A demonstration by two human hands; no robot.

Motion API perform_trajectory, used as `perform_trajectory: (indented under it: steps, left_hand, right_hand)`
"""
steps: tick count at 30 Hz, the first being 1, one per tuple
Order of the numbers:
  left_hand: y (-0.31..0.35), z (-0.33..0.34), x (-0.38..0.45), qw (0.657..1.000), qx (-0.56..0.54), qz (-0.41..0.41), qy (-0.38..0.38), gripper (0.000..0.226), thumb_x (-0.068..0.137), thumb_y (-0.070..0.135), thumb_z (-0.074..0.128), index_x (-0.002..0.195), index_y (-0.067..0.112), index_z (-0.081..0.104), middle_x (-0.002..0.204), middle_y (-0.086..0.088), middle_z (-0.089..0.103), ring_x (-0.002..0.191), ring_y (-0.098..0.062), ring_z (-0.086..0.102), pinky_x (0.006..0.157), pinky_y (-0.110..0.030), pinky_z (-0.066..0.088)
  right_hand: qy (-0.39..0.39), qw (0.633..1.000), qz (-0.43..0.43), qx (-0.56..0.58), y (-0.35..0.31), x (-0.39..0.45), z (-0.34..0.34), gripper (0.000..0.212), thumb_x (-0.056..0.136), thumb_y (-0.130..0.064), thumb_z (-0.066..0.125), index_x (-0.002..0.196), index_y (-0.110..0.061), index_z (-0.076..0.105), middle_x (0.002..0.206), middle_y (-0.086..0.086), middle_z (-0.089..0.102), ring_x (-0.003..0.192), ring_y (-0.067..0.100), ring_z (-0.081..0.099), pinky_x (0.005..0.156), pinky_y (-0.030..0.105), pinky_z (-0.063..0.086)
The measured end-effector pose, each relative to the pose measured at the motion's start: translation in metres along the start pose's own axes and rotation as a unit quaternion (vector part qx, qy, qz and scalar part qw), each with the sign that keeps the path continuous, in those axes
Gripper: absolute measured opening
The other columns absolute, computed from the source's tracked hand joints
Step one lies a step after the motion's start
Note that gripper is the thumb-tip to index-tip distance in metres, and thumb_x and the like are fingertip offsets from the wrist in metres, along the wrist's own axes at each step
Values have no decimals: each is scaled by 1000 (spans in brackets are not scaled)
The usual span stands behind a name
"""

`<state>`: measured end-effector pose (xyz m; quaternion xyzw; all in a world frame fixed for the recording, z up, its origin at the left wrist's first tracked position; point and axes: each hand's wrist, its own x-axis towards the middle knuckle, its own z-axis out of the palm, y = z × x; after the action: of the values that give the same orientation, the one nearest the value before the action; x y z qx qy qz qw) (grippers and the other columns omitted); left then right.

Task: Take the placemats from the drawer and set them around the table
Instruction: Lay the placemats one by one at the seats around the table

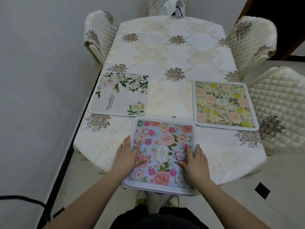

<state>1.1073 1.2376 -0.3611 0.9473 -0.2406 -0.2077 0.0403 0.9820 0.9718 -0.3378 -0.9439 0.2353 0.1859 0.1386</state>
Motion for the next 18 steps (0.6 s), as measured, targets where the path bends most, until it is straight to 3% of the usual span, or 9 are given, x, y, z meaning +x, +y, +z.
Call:
perform_trajectory:
  steps: [3,6,8,15,18]
  left_hand:
    - [6,-7,-2,1000,-12,-5,-7,112,66,94,-8,157,29,-4,163,-24,-9,152,-38,-6,121,-46,3]
    - [11,-14,0,998,-58,-23,-29,91,89,74,40,158,33,-2,163,-18,-17,152,-33,-14,121,-44,-4]
    - [12,-17,-1,994,-94,-27,-38,90,92,62,52,158,34,-1,164,-15,-19,152,-30,-15,121,-43,-5]
    - [8,-27,-11,970,-238,-15,38,77,88,52,51,156,34,19,166,-4,6,151,-25,11,121,-43,12]
    - [10,-35,-19,941,-328,31,74,68,95,32,61,151,39,25,163,4,14,144,-9,25,114,-28,26]
  right_hand:
    - [11,1000,-2,3,0,1,1,81,96,-63,35,157,-23,0,163,19,-6,150,34,-1,121,43,0]
    - [12,1000,4,4,-1,2,0,80,96,-62,37,157,-23,3,163,16,-4,151,32,-4,121,45,-3]
    - [15,1000,10,17,-3,2,-3,81,95,-61,42,157,-23,5,164,15,-1,151,31,-3,121,46,-2]
    - [58,993,20,98,0,1,-4,88,89,-61,55,156,-20,15,163,9,16,150,27,10,120,43,6]
    - [94,980,18,173,0,0,-9,78,91,-55,57,153,-16,28,156,6,33,145,26,26,118,45,18]
